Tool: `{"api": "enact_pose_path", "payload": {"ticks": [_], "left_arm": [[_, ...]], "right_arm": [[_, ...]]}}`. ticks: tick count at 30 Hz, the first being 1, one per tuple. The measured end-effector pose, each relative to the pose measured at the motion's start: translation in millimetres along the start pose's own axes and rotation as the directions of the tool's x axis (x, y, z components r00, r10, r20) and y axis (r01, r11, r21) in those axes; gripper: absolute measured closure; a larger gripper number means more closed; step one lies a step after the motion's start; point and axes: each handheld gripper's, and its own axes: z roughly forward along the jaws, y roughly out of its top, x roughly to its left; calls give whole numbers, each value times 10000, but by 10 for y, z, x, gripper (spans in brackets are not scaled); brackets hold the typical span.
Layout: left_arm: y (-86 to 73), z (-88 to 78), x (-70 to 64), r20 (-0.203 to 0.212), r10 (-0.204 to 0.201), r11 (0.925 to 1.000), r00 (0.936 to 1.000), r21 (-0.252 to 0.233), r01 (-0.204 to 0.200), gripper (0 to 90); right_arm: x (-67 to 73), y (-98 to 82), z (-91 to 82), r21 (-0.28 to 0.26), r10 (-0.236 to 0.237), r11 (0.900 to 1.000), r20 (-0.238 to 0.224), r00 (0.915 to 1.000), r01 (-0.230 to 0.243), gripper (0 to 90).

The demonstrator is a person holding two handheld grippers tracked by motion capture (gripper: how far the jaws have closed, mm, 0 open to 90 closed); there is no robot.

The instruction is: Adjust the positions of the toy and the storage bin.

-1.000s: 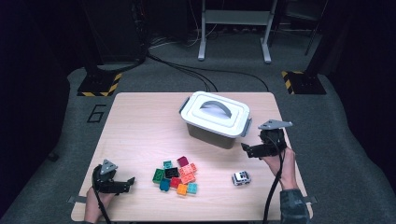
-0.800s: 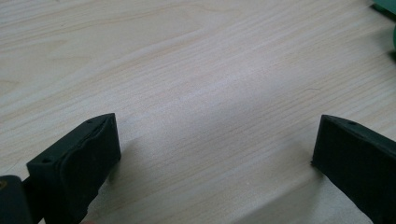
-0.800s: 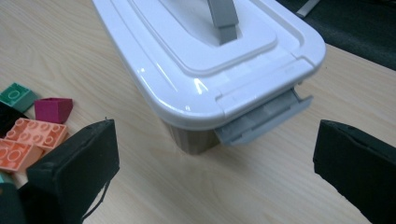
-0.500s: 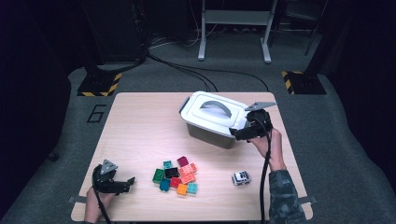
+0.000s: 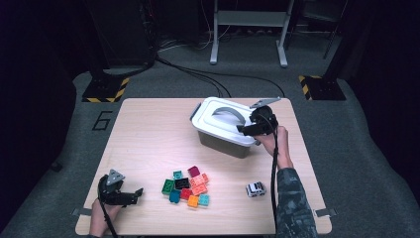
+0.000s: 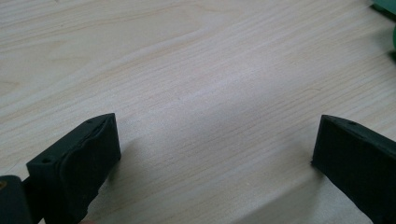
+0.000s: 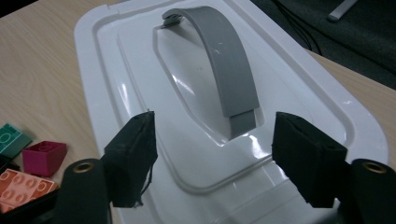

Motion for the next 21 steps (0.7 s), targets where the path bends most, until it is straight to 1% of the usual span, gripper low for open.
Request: {"api": "enact_pose_path", "payload": {"ticks": [1, 4, 5, 6, 7, 8, 11, 15, 16, 17, 18, 21], "left_arm": [[0, 0, 0, 0, 1, 10000, 10000, 0, -1, 7], [0, 0, 0, 1, 3, 10000, 10000, 1, -3, 7], [0, 0, 0, 1, 3, 10000, 10000, 1, -3, 7], [0, 0, 0, 4, 1, 10000, 10000, -2, -1, 6], [0, 0, 0, 4, 1, 10000, 10000, -2, -1, 6], [0, 0, 1, 6, 4, 10000, 10000, 0, -4, 7], [1, 1, 1, 11, 8, 10000, 10000, 1, -8, 7], [1, 1, 1, 19, 13, 10000, 10000, 0, -13, 7], [4, 3, 7, 20, 88, 10000, 10000, -10, -88, 7], [5, 4, 7, 24, 88, 10000, 10000, -19, -88, 6], [5, 4, 7, 25, 89, 10000, 10000, -18, -89, 7], [5, 4, 7, 27, 95, 10000, 10000, -12, -95, 7]], "right_arm": [[-22, 42, 56, 29, -79, 10000, 42, 10000, 79, 410], [-56, 79, 128, 155, 51, 9999, 32, 10000, -51, 474], [-70, 90, 152, 225, 26, 9997, 61, 10000, -27, 505], [-91, 96, 175, 211, -95, 9997, 76, 9999, 93, 536], [-91, 96, 175, 211, -95, 9997, 76, 9999, 93, 536], [-93, 104, 210, 303, 0, 9995, 180, 9998, -6, 591], [-97, 103, 241, 364, -79, 9993, 279, 9996, 68, 642], [-91, 103, 240, 384, -108, 9992, 290, 9995, 97, 652], [-47, 110, 233, 514, -143, 9986, 552, 9984, 114, 657], [-38, 114, 234, 518, -201, 9985, 615, 9979, 169, 658], [-21, 116, 229, 579, -178, 9982, 656, 9977, 140, 658], [29, 110, 210, 688, 158, 9974, 856, 9962, -218, 657]]}}
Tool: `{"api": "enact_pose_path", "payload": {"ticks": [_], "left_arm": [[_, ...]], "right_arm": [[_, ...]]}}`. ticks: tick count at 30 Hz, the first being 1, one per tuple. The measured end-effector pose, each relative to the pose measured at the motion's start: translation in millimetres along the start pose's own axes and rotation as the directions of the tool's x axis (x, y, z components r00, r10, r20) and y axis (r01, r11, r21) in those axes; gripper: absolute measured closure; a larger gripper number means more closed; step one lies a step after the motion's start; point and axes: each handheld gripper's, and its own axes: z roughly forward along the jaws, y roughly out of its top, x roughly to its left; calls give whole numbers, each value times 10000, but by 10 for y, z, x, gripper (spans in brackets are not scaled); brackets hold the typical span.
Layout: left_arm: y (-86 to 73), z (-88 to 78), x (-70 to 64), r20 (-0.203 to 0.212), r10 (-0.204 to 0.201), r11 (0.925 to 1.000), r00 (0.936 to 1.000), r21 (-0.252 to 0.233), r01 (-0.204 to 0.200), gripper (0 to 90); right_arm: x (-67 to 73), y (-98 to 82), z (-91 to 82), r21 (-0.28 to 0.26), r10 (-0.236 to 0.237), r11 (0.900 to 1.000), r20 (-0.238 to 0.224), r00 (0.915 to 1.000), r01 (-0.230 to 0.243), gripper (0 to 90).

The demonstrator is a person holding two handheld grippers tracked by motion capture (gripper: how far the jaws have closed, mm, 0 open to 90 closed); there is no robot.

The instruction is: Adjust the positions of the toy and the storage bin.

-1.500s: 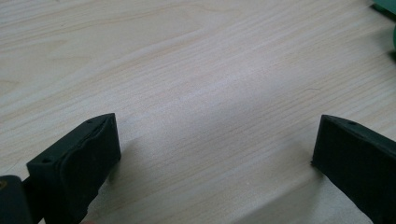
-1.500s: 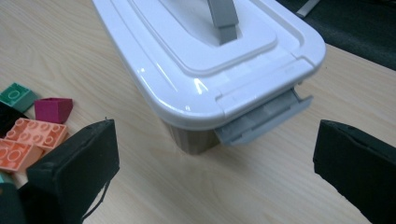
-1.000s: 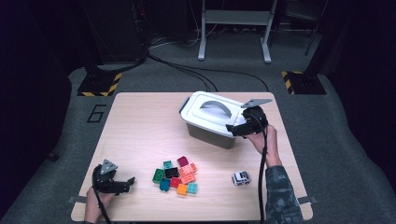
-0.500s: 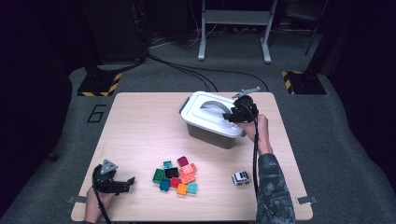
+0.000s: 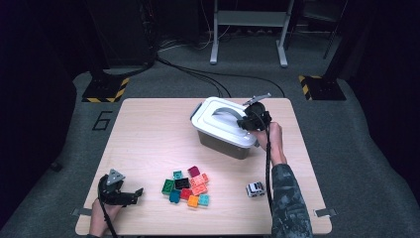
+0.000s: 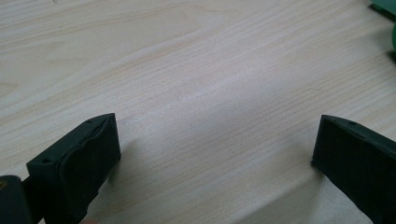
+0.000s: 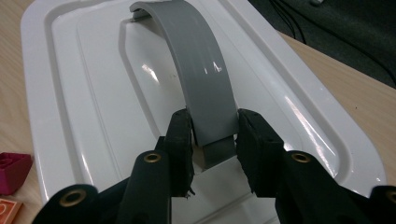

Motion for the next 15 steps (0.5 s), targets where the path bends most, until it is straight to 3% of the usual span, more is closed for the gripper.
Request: {"api": "enact_pose_path", "payload": {"ticks": [1, 10, 11, 15], "left_arm": [[0, 0, 0, -5, -5, 10000, 10000, -3, 5, 7], [1, -1, 3, -18, 49, 10000, 10000, 4, -49, 7], [1, -1, 4, -16, 61, 10000, 10000, 7, -61, 7], [1, -1, 4, -14, 62, 10000, 10000, 6, -62, 7]], "right_arm": [[27, -2, -11, 67, 258, 9996, 127, 9996, -259, 656], [250, -86, -113, 143, 1127, 9934, 753, 9908, -1141, 645], [280, -110, -133, 56, 1252, 9920, 727, 9895, -1260, 588], [284, -66, -161, -271, 802, 9965, 340, 9962, -793, 489]]}}
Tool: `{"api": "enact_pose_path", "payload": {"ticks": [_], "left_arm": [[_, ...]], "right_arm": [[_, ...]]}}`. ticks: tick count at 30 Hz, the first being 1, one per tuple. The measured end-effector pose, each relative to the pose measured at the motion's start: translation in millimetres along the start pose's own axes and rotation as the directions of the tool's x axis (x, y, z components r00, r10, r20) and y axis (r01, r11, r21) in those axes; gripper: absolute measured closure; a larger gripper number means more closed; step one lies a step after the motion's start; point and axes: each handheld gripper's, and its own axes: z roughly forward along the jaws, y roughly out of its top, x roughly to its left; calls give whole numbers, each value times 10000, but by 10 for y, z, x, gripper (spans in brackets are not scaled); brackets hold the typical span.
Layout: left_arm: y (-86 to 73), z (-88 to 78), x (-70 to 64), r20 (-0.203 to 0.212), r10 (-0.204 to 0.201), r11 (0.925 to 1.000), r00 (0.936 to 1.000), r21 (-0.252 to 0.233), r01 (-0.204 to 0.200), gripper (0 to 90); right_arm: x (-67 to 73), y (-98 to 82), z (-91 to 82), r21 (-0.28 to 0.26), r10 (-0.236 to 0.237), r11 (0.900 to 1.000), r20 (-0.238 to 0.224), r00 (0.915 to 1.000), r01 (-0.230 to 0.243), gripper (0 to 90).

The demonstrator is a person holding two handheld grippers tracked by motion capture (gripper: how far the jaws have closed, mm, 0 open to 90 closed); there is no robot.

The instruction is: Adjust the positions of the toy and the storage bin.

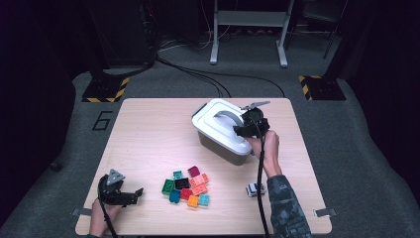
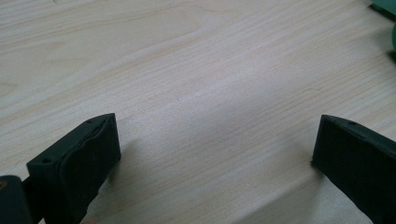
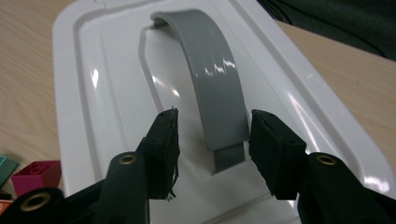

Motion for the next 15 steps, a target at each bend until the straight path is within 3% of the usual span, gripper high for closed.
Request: {"api": "enact_pose_path", "payload": {"ticks": [3, 7, 9, 11, 12, 14, 15], "left_arm": [[0, 0, 0, -1, 4, 10000, 10000, -1, -4, 7], [0, 0, 0, 0, -2, 10000, 10000, -2, 2, 7], [0, 0, 1, 1, 3, 10000, 10000, 0, -3, 7], [0, 0, 1, 0, 7, 10000, 10000, 1, -7, 7], [0, -1, 1, 10, 3, 10000, 10000, 2, -3, 8], [0, -1, 1, 13, 7, 10000, 10000, 4, -7, 8], [-1, -3, 2, 40, -9, 10000, 10000, 10, 9, 10]], "right_arm": [[0, 131, 31, -292, -720, 9970, -339, 9968, 710, 483], [24, 331, 152, -125, -1450, 9894, -548, 9879, 1445, 498], [35, 364, 177, -133, -1491, 9888, -414, 9880, 1487, 514], [23, 420, 238, -17, -1547, 9879, -628, 9860, 1549, 559], [19, 440, 259, 78, -1716, 9850, -427, 9842, 1721, 611], [26, 439, 254, 140, -1685, 9855, -378, 9850, 1691, 616], [59, 436, 245, 268, -1606, 9866, -99, 9870, 1608, 629]]}}
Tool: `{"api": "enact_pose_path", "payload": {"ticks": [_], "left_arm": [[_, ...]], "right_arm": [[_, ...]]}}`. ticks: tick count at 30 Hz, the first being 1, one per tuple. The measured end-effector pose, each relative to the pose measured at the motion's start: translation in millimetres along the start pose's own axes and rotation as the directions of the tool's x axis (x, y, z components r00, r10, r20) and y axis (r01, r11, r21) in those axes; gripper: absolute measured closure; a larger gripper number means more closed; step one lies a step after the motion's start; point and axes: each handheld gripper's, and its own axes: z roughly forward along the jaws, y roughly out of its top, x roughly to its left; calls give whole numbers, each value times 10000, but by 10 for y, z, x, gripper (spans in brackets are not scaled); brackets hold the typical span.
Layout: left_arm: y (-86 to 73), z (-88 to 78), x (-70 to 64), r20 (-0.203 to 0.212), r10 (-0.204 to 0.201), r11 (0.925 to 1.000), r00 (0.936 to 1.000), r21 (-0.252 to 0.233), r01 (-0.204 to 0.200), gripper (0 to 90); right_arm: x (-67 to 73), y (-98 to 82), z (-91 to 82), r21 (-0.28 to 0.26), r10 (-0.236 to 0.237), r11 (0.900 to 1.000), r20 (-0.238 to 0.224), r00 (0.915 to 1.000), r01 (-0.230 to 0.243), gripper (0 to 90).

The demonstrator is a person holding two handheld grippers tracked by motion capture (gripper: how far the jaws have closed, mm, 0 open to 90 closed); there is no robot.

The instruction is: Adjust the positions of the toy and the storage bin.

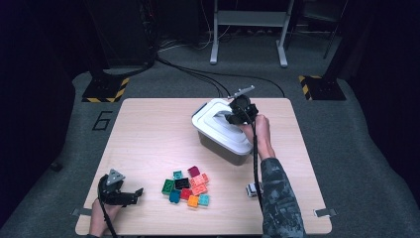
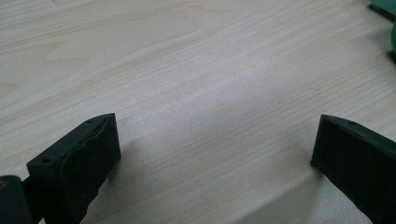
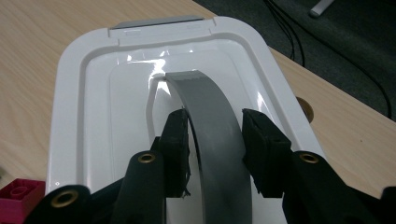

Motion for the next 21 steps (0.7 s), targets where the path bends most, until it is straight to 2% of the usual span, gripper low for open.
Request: {"api": "enact_pose_path", "payload": {"ticks": [4, 5, 12, 15, 16, 21], "left_arm": [[0, -1, 0, 0, 9, 10000, 10000, 5, -9, 11], [0, -1, 0, -1, 4, 10000, 10000, 1, -4, 11], [0, -2, 1, 10, 6, 10000, 10000, 13, -6, 13], [0, -2, 1, 11, -1, 10000, 10000, 17, 1, 13], [4, -9, 4, 28, 23, 9999, 10000, 115, -24, 13], [2, -2, 1, -3, -20, 10000, 10000, 17, 20, 14]], "right_arm": [[48, -1, -17, 139, 116, 9998, 83, 9999, -118, 646], [85, 10, -31, 326, 291, 9990, 175, 9994, -296, 655], [225, 39, -66, 701, 676, 9950, 483, 9965, -709, 674], [245, 33, -82, 736, 1016, 9918, 397, 9940, -1043, 674], [249, 29, -84, 706, 1035, 9918, 400, 9938, -1061, 674], [297, 10, -114, 770, 1371, 9873, 304, 9901, -1390, 674]]}}
